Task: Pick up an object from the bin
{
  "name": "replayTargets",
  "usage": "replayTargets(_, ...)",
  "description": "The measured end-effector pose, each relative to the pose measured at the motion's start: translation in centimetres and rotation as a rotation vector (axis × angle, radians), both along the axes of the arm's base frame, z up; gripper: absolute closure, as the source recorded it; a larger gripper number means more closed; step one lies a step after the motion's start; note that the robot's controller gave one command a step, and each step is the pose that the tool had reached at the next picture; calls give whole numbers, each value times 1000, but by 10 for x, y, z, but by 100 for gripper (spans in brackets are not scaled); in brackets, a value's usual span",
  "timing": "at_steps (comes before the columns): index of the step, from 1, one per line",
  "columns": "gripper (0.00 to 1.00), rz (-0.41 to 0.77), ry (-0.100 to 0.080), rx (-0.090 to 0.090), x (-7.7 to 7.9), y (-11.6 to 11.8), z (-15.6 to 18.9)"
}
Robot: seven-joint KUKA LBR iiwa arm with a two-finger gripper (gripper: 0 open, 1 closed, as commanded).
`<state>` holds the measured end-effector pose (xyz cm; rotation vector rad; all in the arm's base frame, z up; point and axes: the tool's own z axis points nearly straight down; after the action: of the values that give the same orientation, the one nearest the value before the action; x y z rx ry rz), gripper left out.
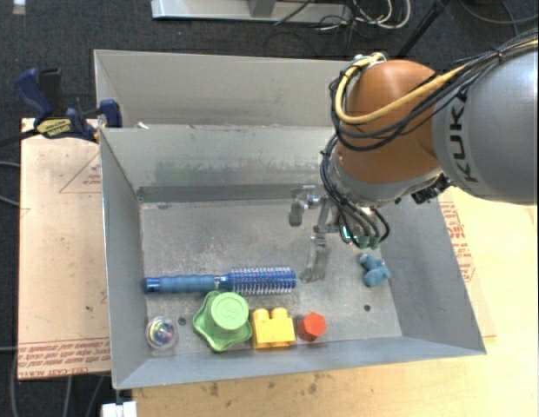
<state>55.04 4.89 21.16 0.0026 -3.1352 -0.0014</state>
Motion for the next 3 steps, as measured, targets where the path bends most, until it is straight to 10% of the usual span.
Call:
replayTargets(1,0,-7,-8,0,42,-5,-39)
replayTargets(2,0,111,1,1,-3,-2,-146)
replayTargets(3,100,109,-8,1,0,-2,-142)
